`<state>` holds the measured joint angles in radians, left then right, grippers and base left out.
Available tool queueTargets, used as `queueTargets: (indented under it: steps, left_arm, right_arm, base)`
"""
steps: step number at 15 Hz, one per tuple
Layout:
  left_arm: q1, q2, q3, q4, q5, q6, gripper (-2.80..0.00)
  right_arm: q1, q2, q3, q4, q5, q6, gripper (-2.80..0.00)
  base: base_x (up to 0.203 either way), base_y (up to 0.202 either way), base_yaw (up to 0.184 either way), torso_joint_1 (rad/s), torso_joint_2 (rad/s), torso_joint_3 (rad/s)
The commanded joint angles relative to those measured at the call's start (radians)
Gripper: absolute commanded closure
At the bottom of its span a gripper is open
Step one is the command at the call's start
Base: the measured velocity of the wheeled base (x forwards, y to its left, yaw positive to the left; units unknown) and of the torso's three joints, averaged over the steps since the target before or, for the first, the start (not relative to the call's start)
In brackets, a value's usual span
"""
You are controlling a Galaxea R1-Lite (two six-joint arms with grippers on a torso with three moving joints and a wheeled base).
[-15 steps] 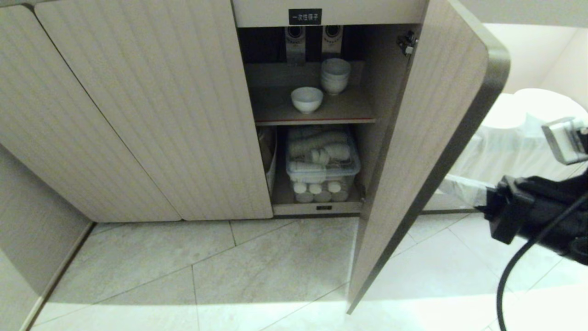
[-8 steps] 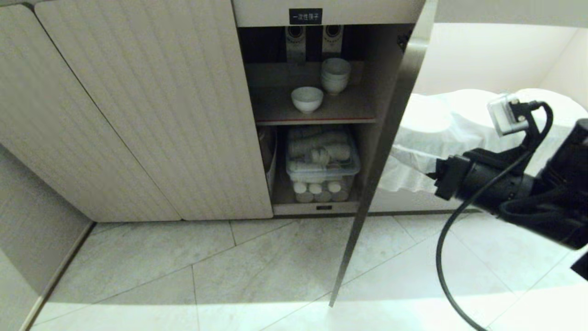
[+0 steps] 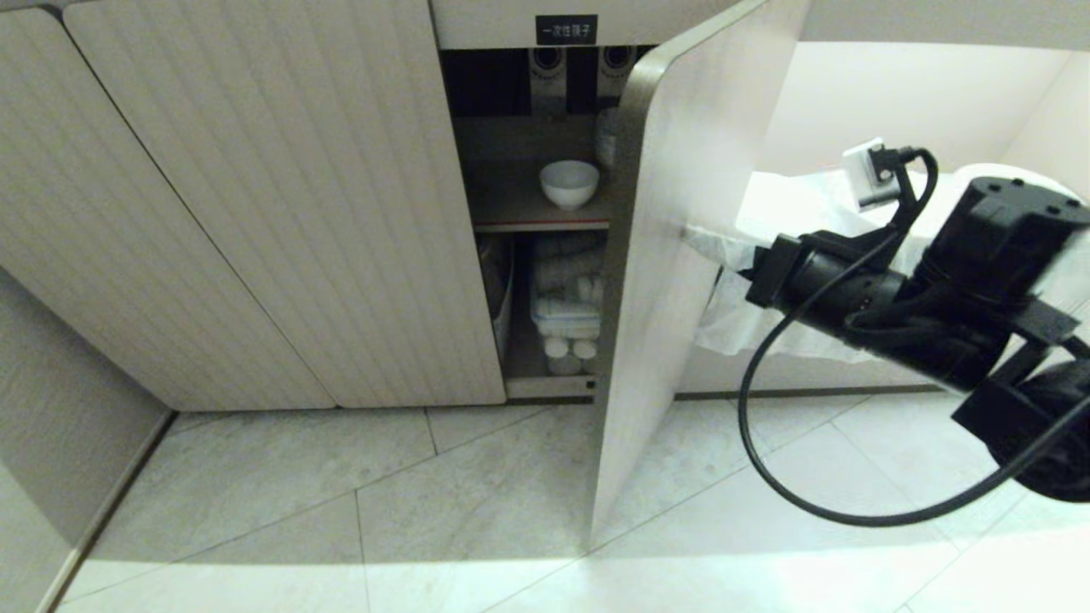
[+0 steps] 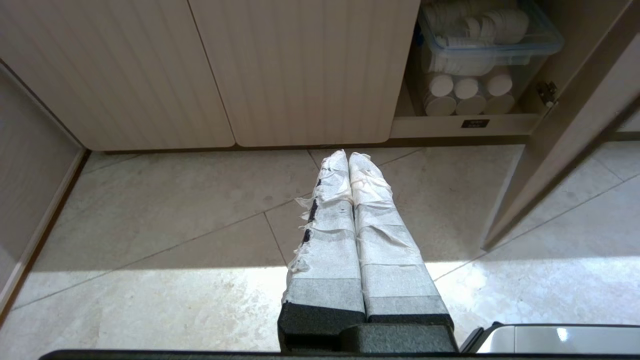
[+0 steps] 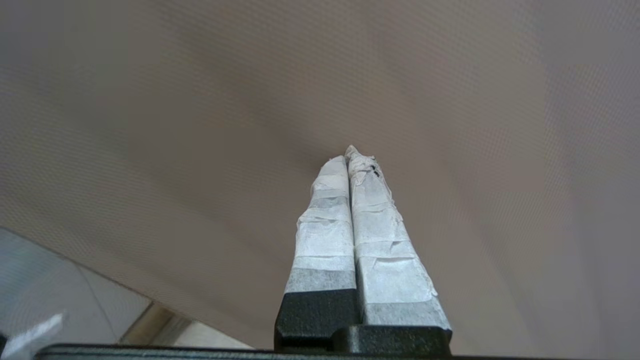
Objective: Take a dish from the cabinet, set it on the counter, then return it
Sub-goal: Close the cabinet door
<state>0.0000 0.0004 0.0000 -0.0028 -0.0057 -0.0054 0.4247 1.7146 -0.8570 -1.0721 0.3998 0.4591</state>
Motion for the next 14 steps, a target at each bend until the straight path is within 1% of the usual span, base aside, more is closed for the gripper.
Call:
queueTargets:
  steps: [1, 3, 4, 5, 7, 8, 9, 11, 14]
  left_arm:
    - [0.0, 0.0, 0.0, 0.0, 0.0, -0.001, 0.0]
    - [0.0, 0.0, 0.0, 0.0, 0.0, -0.001, 0.0]
    - [0.0, 0.0, 0.0, 0.0, 0.0, -0.001, 0.0]
    - [0.0, 0.0, 0.0, 0.0, 0.0, -0.001, 0.0]
    - [0.0, 0.0, 0.0, -0.002, 0.0, -0.001, 0.0]
    - [0.0, 0.0, 0.0, 0.0, 0.0, -0.001, 0.0]
    - [0.0, 0.0, 0.0, 0.0, 0.0, -0.001, 0.0]
    - [0.0, 0.0, 0.0, 0.0, 0.0, -0.001, 0.0]
    - [0.0, 0.0, 0.0, 0.0, 0.0, -0.001, 0.0]
  right_arm:
    - [0.0, 0.068, -0.071, -0.006, 0.002, 0.015, 0.0]
    - [0.0, 0.132, -0.157, -0.004, -0.003, 0.024, 0.0]
    - [0.003, 0.167, -0.212, 0.002, -0.031, 0.028, 0.0]
    - [0.015, 0.203, -0.28, 0.009, -0.081, 0.034, 0.0]
    - [0.04, 0.276, -0.425, 0.037, -0.209, 0.053, 0.0]
    - [0.05, 0.312, -0.482, 0.064, -0.274, 0.058, 0.0]
    - [0.054, 0.329, -0.501, 0.085, -0.311, 0.06, 0.0]
    - [0.053, 0.304, -0.443, 0.085, -0.313, 0.054, 0.0]
    - [0.043, 0.214, -0.307, 0.08, -0.312, 0.053, 0.0]
  base:
    - [0.0, 0.0, 0.0, 0.0, 0.0, 0.0]
    - [0.0, 0.0, 0.0, 0.0, 0.0, 0.0]
    - [0.0, 0.0, 0.0, 0.0, 0.0, 0.0]
    - [0.0, 0.0, 0.0, 0.0, 0.0, 0.0]
    - [0.0, 0.0, 0.0, 0.0, 0.0, 0.0]
    - [0.0, 0.0, 0.0, 0.0, 0.0, 0.0]
    - [0.0, 0.0, 0.0, 0.0, 0.0, 0.0]
    - [0.0, 0.0, 0.0, 0.0, 0.0, 0.0]
    - [0.0, 0.0, 0.0, 0.0, 0.0, 0.0]
